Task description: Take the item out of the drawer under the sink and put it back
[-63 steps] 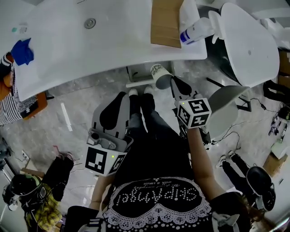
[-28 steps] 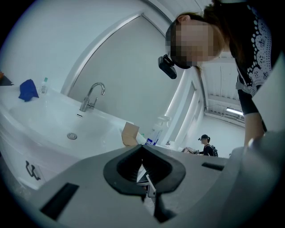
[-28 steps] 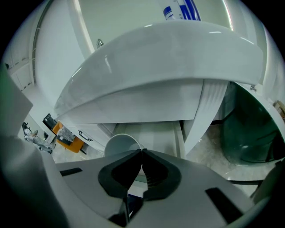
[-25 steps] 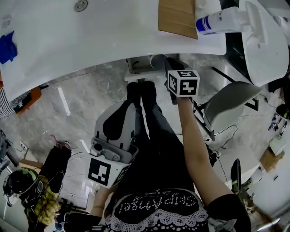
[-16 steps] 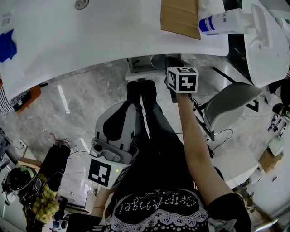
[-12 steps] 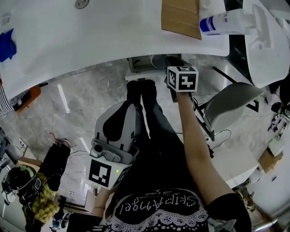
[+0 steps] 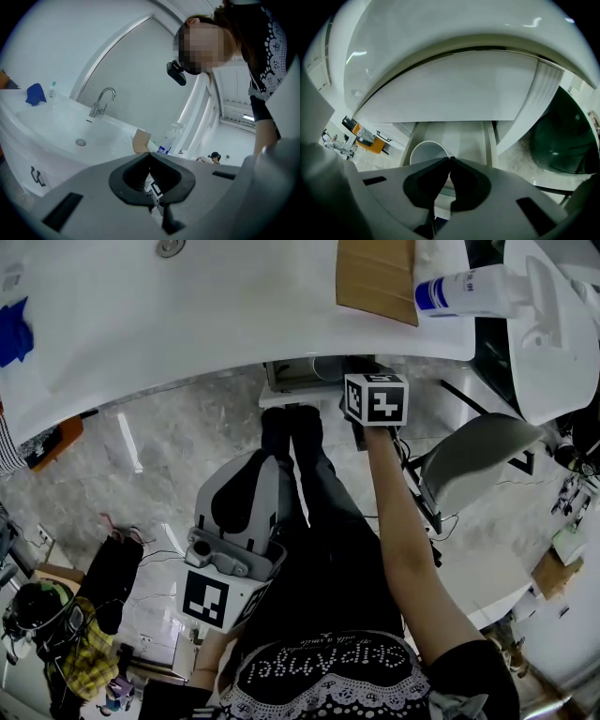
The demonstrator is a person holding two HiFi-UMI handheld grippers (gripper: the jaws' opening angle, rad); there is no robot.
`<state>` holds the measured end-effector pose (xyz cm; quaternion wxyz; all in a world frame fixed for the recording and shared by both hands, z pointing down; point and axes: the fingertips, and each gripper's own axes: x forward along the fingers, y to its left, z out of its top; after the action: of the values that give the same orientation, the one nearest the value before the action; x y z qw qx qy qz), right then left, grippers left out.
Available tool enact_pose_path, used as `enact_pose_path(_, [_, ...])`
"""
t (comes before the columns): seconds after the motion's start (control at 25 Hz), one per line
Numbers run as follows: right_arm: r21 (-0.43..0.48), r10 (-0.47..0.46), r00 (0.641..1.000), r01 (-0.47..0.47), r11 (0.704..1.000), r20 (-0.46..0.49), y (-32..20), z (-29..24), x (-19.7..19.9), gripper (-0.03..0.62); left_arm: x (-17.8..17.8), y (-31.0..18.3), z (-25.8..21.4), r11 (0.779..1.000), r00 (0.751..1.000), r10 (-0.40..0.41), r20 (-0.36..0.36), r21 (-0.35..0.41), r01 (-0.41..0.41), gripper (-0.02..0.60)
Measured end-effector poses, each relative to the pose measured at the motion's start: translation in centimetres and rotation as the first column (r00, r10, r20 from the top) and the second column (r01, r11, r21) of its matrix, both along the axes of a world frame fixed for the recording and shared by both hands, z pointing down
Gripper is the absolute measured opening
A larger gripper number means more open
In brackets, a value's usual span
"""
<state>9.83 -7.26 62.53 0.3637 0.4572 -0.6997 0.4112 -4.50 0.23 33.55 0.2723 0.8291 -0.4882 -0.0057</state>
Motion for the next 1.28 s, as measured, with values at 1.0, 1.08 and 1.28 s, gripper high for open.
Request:
enact_pose_path(1.0, [-0.084, -0.180, 0.979, 0.173, 0.981, -0.094, 0.4, 1.3, -0.8, 0.028, -0.4, -0.8, 0.5, 1.000, 1.000, -0.007, -0.007, -0.008, 0.007, 0.005])
enact_pose_path(1.08, [-0.090, -0.180, 0.979, 0.172, 0.981, -0.093, 0.4, 1.4, -0.8, 0.028, -0.4, -0.8, 0.6, 1.000, 1.000, -0.006, -0.007, -0.011, 0.006, 0.005])
enact_pose_path(1.28, [-0.098, -0.188, 0.977, 0.178, 0.979, -0.097, 0.5, 1.4, -0.9, 0.035, -0.6, -0.8, 0.6, 1.000, 1.000, -0.010, -0.004, -0.011, 0.010, 0.005])
